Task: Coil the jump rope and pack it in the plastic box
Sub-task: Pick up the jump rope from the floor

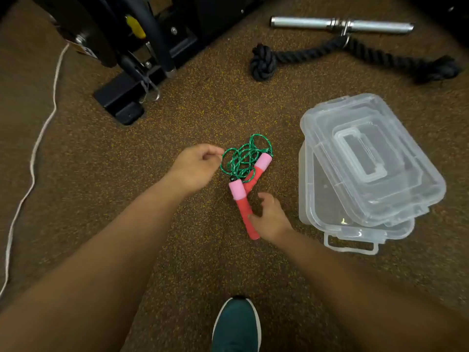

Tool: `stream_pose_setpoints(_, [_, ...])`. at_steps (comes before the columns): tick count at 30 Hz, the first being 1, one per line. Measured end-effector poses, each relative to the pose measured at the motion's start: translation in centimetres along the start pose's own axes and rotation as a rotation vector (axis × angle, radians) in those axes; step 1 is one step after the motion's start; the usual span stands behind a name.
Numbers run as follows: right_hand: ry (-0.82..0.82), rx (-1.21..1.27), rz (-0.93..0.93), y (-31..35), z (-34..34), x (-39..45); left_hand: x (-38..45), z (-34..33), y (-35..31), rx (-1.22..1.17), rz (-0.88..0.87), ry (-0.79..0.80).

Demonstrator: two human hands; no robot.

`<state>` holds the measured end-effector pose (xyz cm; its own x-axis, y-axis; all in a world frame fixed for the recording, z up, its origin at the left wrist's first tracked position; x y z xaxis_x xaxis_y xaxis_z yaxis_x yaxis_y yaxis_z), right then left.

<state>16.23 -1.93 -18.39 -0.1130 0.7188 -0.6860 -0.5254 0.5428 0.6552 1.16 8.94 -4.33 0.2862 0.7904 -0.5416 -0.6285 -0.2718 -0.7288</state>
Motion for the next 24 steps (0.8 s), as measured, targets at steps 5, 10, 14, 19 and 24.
stream_pose_setpoints(5, [0.018,-0.037,-0.119,-0.8,-1.3,1.6,0.2,-0.4,0.8,0.009,0.011,0.037])
stream_pose_setpoints(10, [0.117,-0.218,-0.200,-0.6,-1.8,2.5,0.0,-0.3,0.8,0.023,-0.009,0.029])
stream_pose_setpoints(14, [0.125,-0.024,-0.148,0.4,-1.0,1.6,-0.5,-0.4,0.6,0.018,-0.002,0.035])
stream_pose_setpoints(19, [0.045,0.284,0.012,3.7,1.5,-2.1,-1.0,-0.3,-0.4,-0.030,0.049,0.054])
stream_pose_setpoints(24, [-0.109,0.322,0.165,8.8,7.8,-8.0,-3.0,-2.9,-4.3,-0.085,0.125,0.260])
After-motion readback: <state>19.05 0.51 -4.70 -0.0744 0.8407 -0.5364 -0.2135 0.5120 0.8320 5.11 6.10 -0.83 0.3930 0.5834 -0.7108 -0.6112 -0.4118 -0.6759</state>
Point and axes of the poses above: each hand's wrist, its own x-axis towards the middle knuckle, its own z-axis out of the back of the hand, y = z × x, the point moved 10 cm from there along x, towards the middle knuckle, and after that the axes turned 13 degrees about y, right-handed, at the moved point
